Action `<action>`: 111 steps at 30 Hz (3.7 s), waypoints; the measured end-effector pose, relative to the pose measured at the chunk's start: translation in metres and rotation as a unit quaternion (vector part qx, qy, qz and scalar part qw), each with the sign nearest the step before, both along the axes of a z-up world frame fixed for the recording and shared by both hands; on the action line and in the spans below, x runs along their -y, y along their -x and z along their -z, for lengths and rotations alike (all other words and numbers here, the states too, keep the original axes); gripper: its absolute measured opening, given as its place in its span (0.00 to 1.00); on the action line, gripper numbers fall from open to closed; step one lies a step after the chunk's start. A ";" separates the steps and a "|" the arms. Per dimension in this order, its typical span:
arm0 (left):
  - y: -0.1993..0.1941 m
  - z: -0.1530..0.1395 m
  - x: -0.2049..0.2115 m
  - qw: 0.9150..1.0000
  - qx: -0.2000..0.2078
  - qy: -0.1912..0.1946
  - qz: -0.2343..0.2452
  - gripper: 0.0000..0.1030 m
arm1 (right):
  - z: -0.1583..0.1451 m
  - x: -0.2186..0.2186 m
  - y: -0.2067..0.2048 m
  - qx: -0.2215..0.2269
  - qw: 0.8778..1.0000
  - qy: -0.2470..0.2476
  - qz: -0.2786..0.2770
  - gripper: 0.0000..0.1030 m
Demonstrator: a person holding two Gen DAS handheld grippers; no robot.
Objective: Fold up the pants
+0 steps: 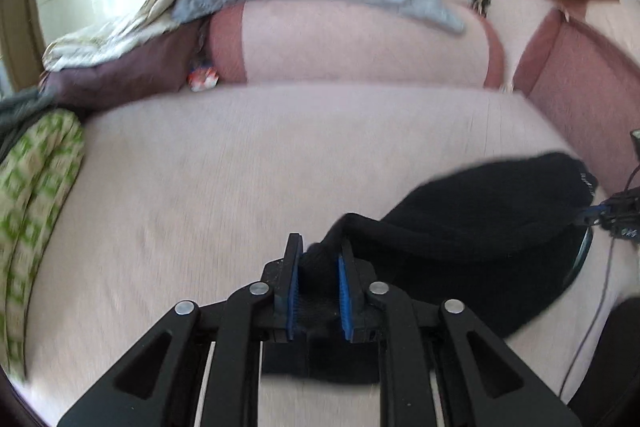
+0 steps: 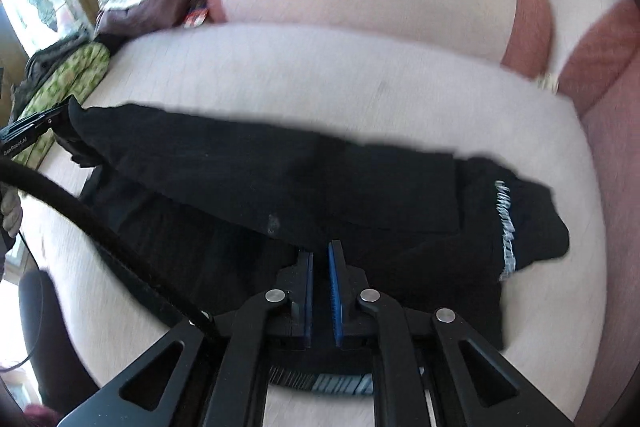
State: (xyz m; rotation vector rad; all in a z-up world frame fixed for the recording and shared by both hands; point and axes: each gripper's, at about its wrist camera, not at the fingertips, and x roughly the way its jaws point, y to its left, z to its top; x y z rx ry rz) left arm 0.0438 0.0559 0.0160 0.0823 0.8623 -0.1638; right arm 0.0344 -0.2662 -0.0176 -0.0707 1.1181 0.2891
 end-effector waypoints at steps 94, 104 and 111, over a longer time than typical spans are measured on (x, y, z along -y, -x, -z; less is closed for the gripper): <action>0.004 0.077 0.010 0.982 -0.060 0.177 -0.031 0.64 | 0.061 -0.072 -0.120 -0.045 0.998 -0.024 0.031 0.63; 0.005 0.079 0.025 0.987 -0.049 0.154 -0.023 0.72 | 0.074 -0.096 -0.143 -0.038 0.998 0.031 0.027 0.10; 0.004 0.079 0.032 0.990 -0.045 0.133 -0.019 0.74 | 0.071 -0.101 -0.188 -0.017 0.996 0.048 0.068 0.01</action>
